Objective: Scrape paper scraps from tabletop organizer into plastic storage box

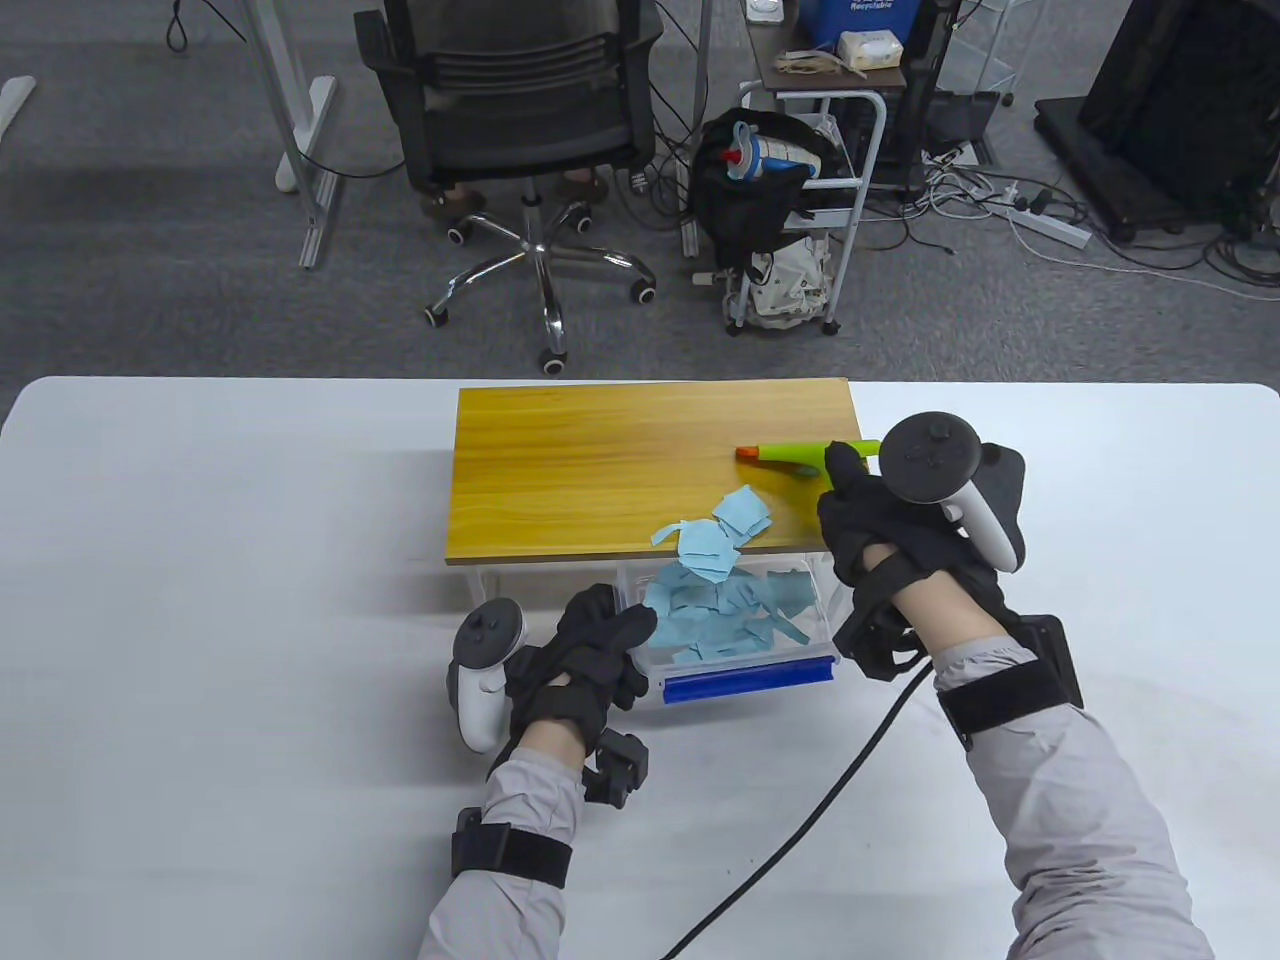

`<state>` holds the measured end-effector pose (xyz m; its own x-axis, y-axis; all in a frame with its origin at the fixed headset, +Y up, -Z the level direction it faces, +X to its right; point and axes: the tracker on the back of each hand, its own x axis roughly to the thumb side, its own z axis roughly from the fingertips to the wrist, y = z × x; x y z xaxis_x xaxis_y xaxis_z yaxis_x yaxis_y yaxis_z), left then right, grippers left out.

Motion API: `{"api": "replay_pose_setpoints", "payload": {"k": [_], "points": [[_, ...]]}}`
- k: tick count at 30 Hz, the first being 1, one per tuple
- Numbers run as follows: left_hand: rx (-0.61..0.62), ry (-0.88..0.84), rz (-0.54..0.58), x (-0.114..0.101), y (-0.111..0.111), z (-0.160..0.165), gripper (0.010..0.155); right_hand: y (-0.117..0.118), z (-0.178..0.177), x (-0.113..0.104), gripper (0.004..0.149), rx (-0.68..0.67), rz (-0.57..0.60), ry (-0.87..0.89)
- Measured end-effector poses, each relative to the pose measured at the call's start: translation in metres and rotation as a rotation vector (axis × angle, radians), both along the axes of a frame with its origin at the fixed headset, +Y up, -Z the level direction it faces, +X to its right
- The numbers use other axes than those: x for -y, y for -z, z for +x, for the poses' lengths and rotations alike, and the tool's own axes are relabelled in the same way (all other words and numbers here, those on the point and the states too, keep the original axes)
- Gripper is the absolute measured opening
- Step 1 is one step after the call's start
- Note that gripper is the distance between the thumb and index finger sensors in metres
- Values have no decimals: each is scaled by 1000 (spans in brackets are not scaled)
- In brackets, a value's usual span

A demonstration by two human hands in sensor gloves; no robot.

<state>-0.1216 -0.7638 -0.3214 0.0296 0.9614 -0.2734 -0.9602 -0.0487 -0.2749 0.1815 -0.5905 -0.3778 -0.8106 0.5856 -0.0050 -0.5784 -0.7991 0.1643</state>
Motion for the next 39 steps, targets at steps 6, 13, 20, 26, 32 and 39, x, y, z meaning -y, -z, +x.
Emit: {"api": "replay_pose_setpoints", "payload": {"k": [6, 13, 20, 26, 32, 39], "points": [[-2, -1, 0, 0, 0, 0, 74, -21, -30, -9, 61, -173, -73, 22], [-4, -2, -1, 0, 0, 0, 74, -40, -46, -14, 62, -272, -97, -1], [-5, -5, -2, 0, -1, 0, 74, -52, -45, -19, 63, -310, -126, 7], [-5, -5, -2, 0, -1, 0, 74, -58, -40, -27, 62, -330, -167, 26], [-6, -8, -3, 0, -1, 0, 74, -64, -22, -37, 60, -323, -192, 143], [-6, -8, -3, 0, -1, 0, 74, -72, 22, -49, 61, -161, 24, 266]]}}
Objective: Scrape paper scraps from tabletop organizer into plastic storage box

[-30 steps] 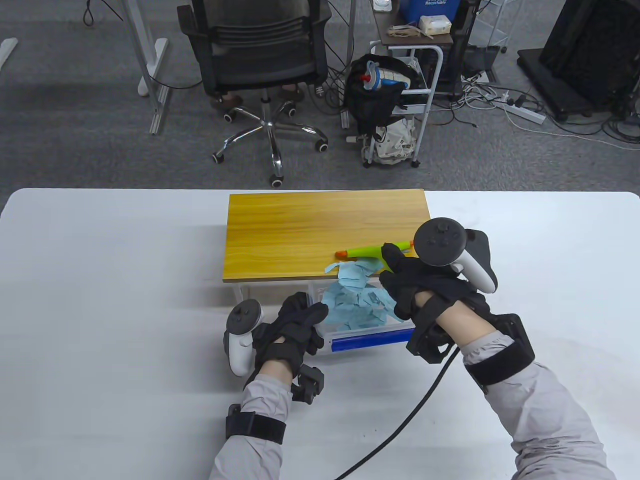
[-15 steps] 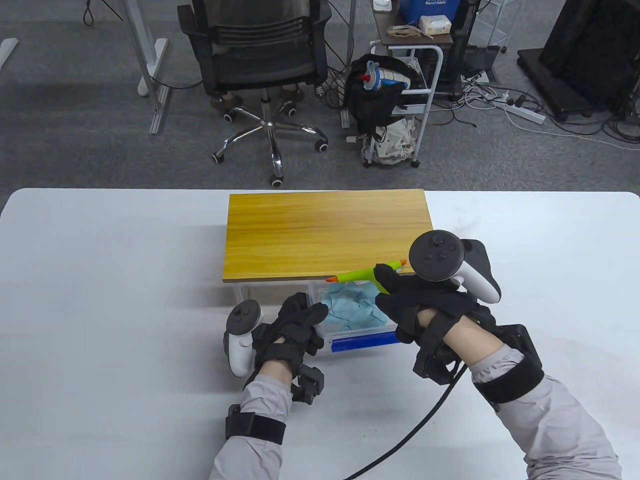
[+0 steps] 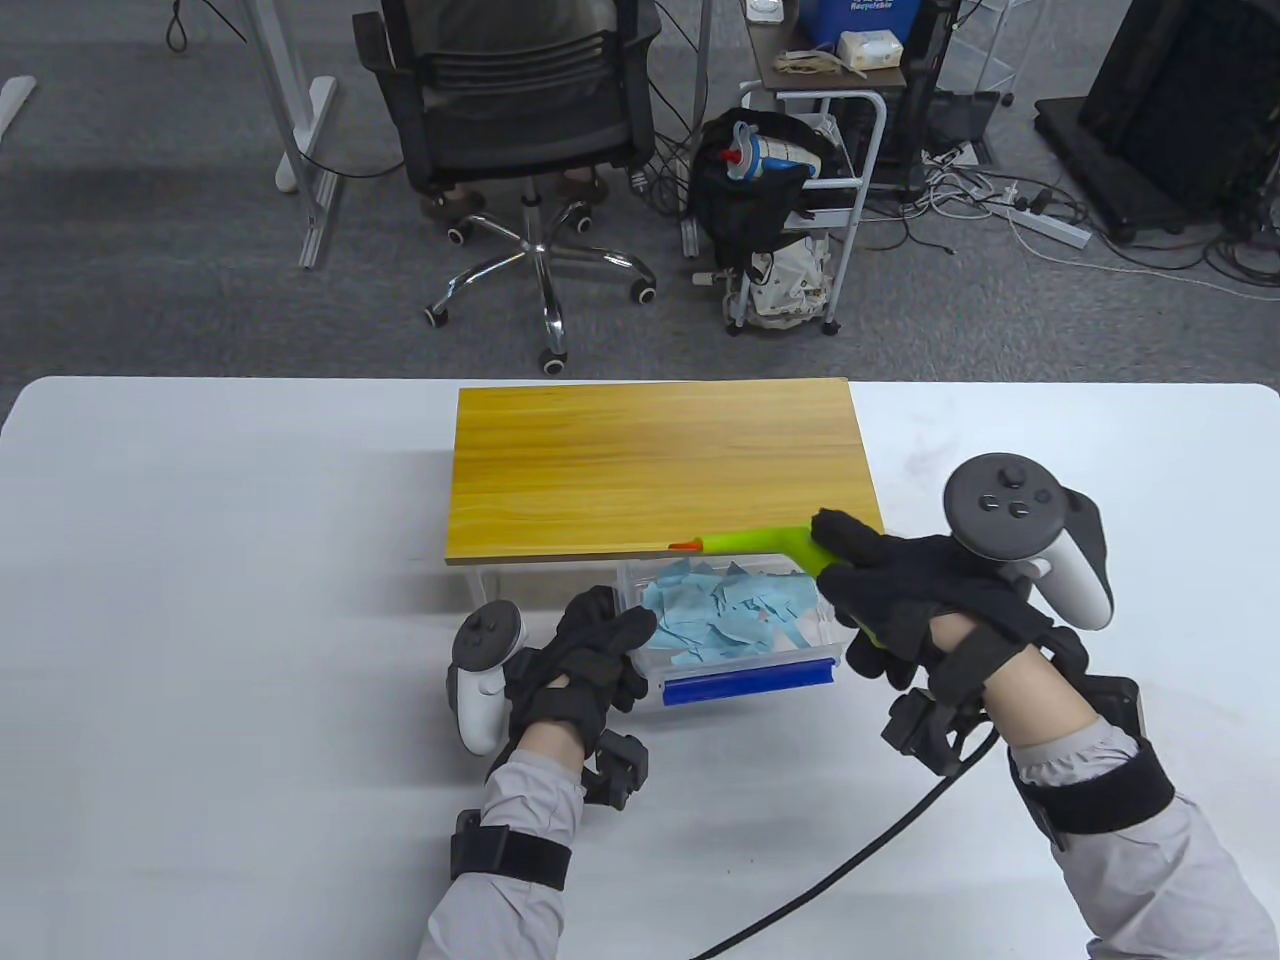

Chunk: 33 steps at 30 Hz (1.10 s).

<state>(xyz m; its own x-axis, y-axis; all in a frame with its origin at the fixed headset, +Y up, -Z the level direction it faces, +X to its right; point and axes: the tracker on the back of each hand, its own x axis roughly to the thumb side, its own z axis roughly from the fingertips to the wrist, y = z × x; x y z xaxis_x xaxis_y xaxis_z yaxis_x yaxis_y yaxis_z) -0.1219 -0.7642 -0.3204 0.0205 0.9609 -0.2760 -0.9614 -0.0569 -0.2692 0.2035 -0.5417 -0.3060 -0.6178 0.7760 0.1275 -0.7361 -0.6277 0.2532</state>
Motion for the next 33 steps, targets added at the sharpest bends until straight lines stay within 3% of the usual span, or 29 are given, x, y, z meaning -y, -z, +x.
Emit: {"api": "replay_pose_setpoints", "payload": {"k": [4, 7, 11, 14, 17, 22, 27, 33], "points": [[-3, -1, -1, 0, 0, 0, 74, -1, 42, 16, 62, 270, 183, 53], [-4, 5, -2, 1, -1, -1, 74, -1, 65, 39, 65, 421, 229, 55], [-16, 21, -7, 2, -6, -5, 74, -7, 91, 93, 69, 689, 300, 68], [-26, 37, -12, 4, -10, -10, 74, -18, 94, 126, 74, 788, 339, 30], [-32, 55, -13, 4, -15, -14, 74, -27, 91, 154, 72, 847, 354, 29], [-21, 100, 1, 1, -23, -20, 74, -34, 87, 178, 70, 885, 383, 40], [48, 133, 27, -9, -25, -30, 73, -31, 86, 180, 69, 868, 391, 52], [167, 93, 93, -36, -31, -40, 73, -30, 89, 183, 69, 873, 369, 110]]}}
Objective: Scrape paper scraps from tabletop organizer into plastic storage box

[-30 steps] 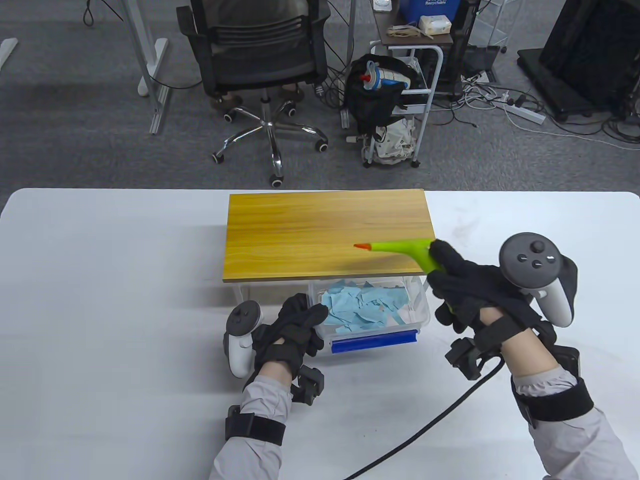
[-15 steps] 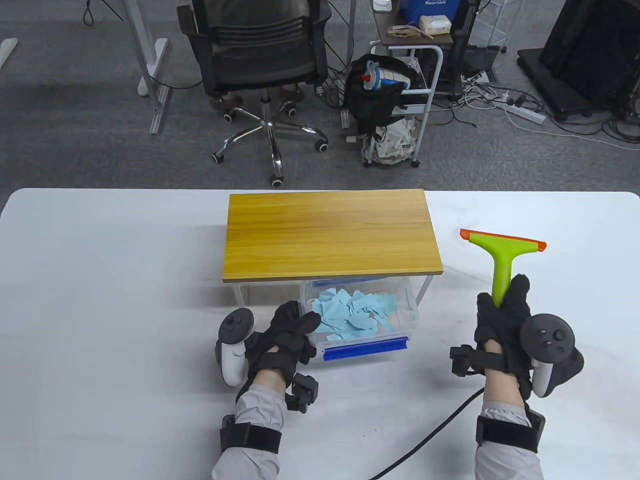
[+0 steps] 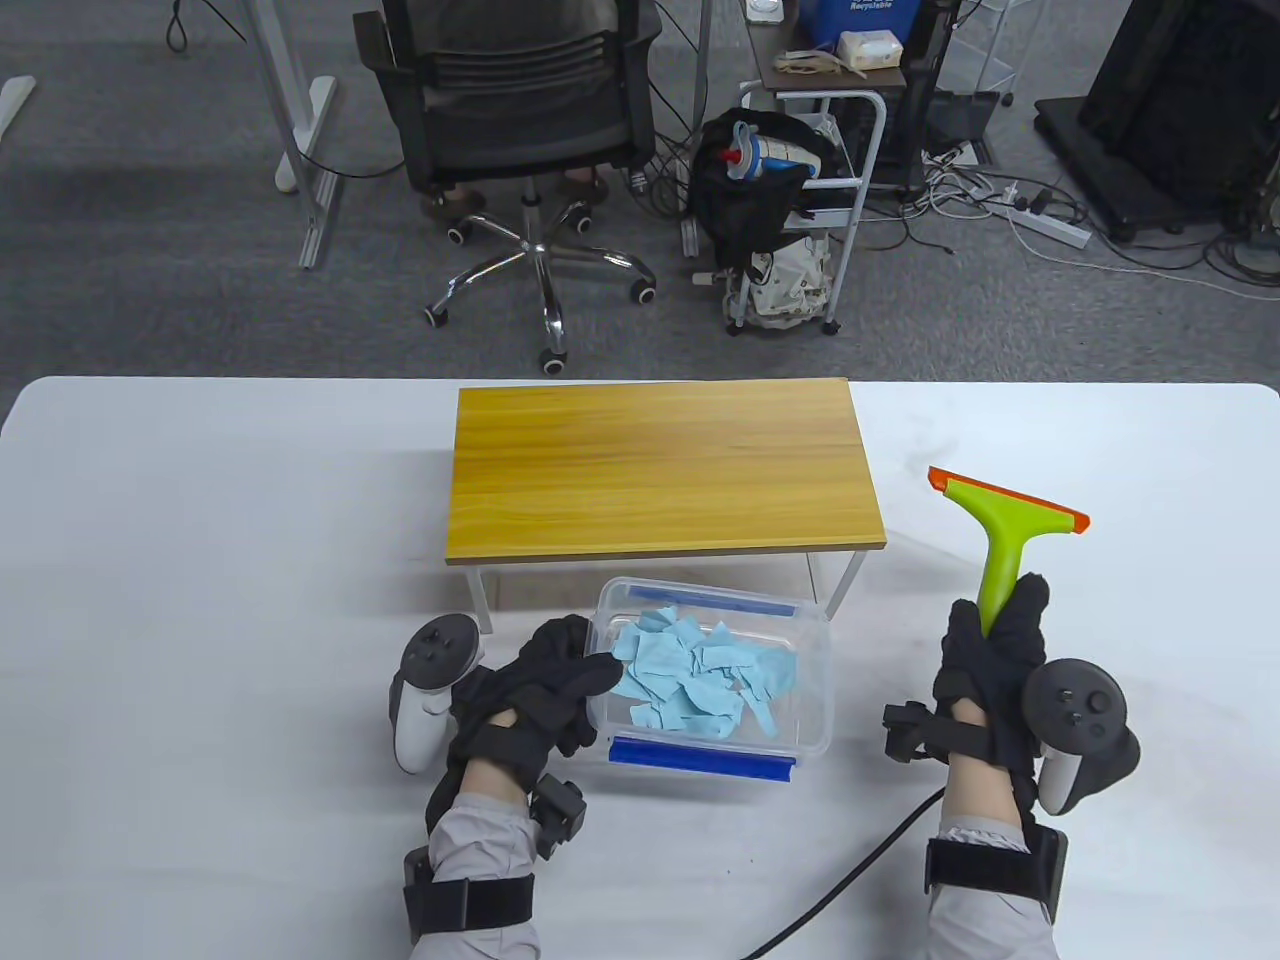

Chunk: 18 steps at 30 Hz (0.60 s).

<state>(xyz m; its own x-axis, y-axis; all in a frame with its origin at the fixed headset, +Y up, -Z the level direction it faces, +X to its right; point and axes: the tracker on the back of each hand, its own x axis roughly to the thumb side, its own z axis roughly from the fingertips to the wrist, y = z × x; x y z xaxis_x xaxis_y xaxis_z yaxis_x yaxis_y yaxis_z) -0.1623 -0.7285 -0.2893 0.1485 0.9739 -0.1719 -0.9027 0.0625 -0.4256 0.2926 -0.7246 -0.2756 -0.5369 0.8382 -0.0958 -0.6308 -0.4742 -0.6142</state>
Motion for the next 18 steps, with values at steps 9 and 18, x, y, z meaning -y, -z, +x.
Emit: {"api": "replay_pose_setpoints", "payload": {"k": [9, 18], "points": [[-154, -155, 207, -64, -17, -39, 73, -1, 3, 0, 68, -4, 34, 50], [-570, -249, 254, -76, -30, -118, 72, -4, 10, 1, 68, 9, 47, 97]]}}
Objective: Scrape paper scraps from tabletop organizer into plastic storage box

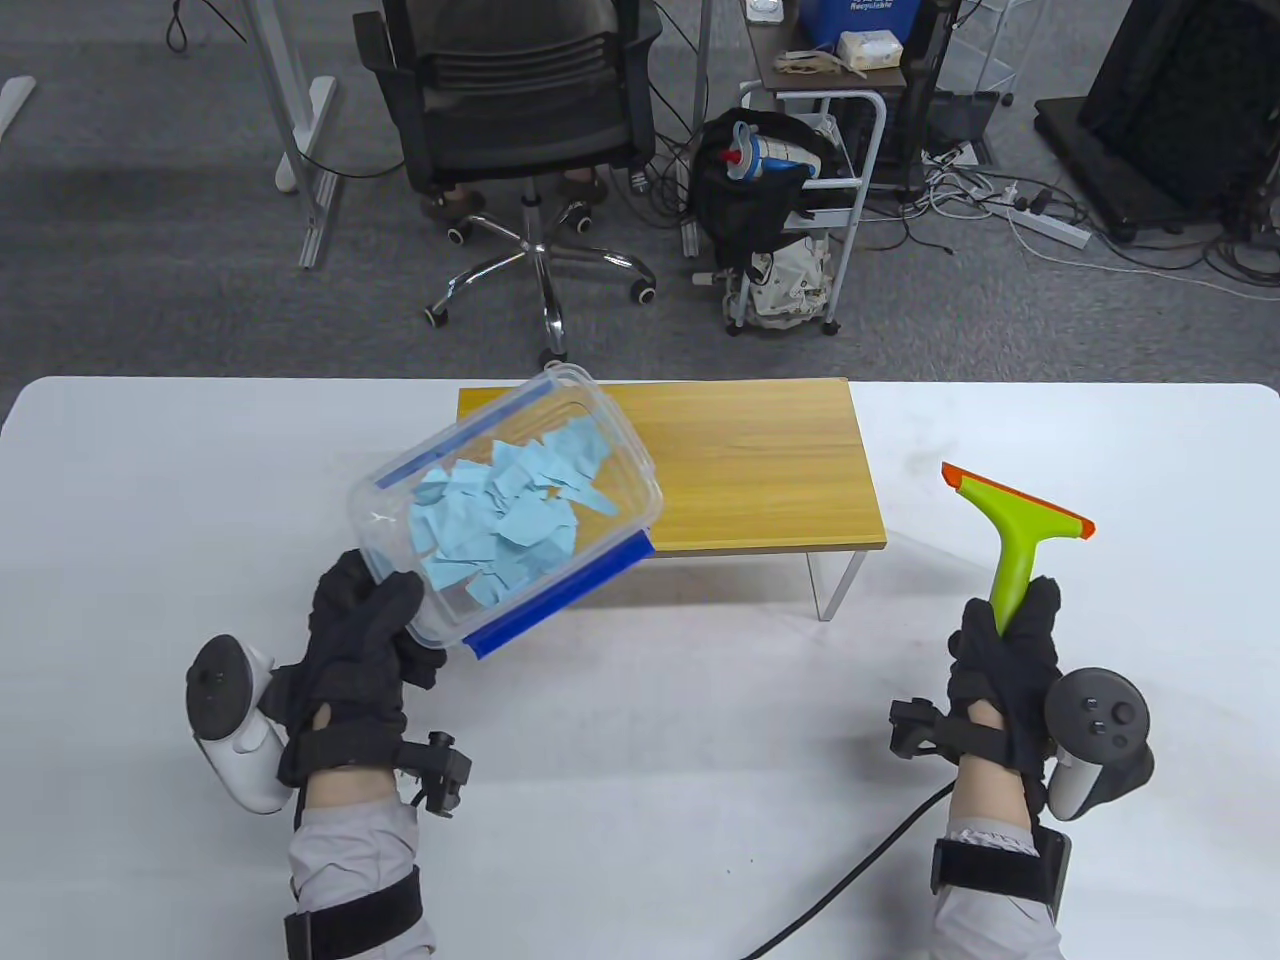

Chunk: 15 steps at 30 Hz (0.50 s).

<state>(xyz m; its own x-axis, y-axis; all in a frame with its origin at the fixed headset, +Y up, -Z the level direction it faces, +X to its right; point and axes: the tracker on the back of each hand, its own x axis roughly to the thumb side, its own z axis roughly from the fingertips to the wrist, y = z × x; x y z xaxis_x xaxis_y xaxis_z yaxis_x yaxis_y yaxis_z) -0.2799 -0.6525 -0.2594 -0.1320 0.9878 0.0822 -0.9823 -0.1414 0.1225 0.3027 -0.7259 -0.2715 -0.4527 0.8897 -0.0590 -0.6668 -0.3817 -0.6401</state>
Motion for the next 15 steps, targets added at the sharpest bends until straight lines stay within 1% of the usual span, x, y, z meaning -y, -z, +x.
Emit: {"api": "replay_pose_setpoints", "payload": {"k": [2, 3, 6, 10, 12, 15], "points": [[-66, -48, -8, 7, -1, -14, 71, -1, 1, 0, 68, 1, 2, 6], [-107, -64, 5, 11, -2, -21, 71, -1, 1, 0, 68, 2, 4, 8], [-210, -113, 1, 22, -3, -33, 69, -1, 1, 0, 68, 6, 0, 9], [-364, -180, -50, 44, -1, -45, 69, -1, 1, 0, 68, 3, -8, 2], [-455, -202, -104, 57, -1, -50, 69, -1, 1, 0, 68, 3, -4, 10], [-526, -212, -188, 74, 0, -56, 69, -1, 3, 2, 68, 2, 6, 37]]}}
